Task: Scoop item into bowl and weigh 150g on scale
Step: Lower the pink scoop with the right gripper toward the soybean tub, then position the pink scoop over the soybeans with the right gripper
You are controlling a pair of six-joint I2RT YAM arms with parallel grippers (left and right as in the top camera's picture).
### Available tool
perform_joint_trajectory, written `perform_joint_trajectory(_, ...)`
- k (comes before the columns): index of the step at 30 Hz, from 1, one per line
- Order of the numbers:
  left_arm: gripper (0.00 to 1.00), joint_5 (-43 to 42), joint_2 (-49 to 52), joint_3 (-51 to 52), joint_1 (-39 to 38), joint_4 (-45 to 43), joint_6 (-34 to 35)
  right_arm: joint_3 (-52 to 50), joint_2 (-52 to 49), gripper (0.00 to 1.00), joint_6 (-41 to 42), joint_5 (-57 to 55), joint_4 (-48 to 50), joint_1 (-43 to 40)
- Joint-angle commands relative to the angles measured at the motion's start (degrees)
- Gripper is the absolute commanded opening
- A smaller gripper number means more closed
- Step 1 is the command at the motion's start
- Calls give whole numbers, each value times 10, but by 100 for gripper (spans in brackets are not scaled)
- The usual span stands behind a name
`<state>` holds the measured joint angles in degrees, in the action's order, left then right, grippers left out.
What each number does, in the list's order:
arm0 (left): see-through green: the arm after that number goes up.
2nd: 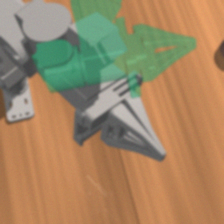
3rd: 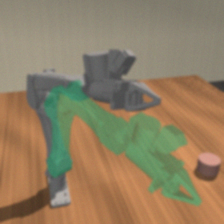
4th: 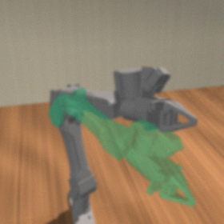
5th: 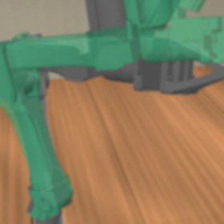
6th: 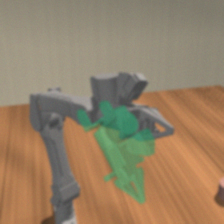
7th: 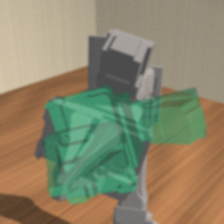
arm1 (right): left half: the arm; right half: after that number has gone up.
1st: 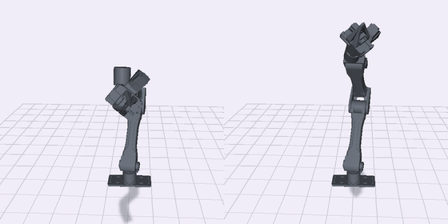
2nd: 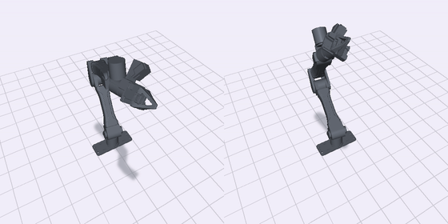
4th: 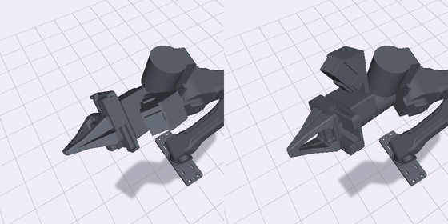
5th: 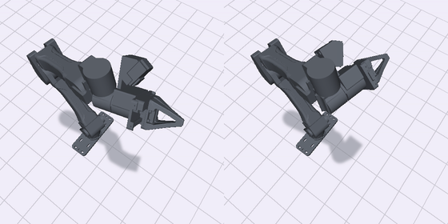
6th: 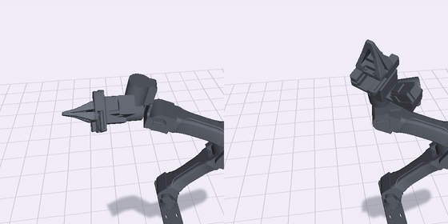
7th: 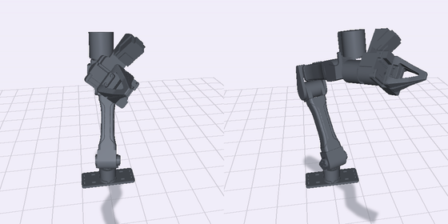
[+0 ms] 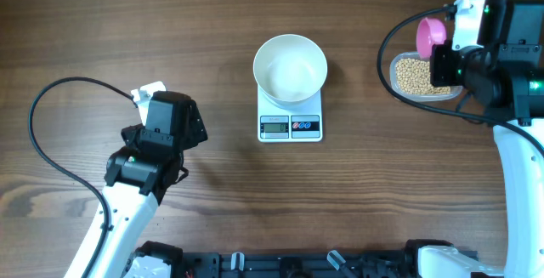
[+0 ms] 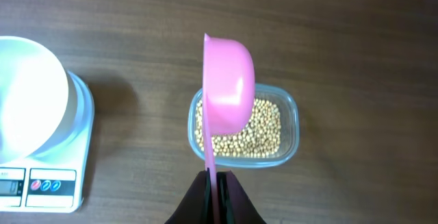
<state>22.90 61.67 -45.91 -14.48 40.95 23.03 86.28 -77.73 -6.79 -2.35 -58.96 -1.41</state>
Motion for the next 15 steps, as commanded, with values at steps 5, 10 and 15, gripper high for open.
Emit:
perform_joint_trajectory(5, 100, 12, 2, 3, 4, -9, -3, 3, -22, 4, -52, -45, -7, -2)
perform_joint_trajectory(10, 100, -90, 2, 3, 4, -32, -1, 3, -79, 4, -73, -94, -5, -2)
perform_joint_trajectory(15, 100, -237, 2, 3, 4, -35, -7, 3, -116, 4, -83, -108, 8, -4)
